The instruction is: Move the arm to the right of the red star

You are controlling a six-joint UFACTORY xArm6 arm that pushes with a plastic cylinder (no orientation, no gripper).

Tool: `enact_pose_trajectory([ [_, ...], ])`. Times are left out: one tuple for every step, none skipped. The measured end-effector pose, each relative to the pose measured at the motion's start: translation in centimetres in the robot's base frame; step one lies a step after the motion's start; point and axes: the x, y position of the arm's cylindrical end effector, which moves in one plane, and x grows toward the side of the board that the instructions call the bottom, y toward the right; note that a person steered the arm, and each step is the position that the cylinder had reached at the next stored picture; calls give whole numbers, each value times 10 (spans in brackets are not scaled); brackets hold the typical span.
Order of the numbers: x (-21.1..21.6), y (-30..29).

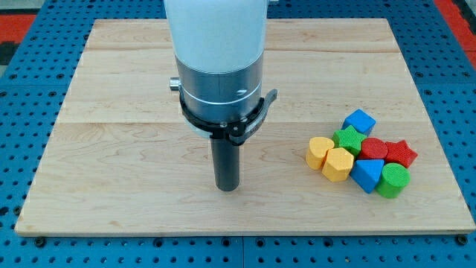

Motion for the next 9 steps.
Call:
enact_pose_trajectory([
  [40, 11],
  [64, 23],
  [65, 29],
  [65, 42],
  [64, 69],
  [64, 162],
  [64, 183],
  [62, 270],
  [62, 279],
])
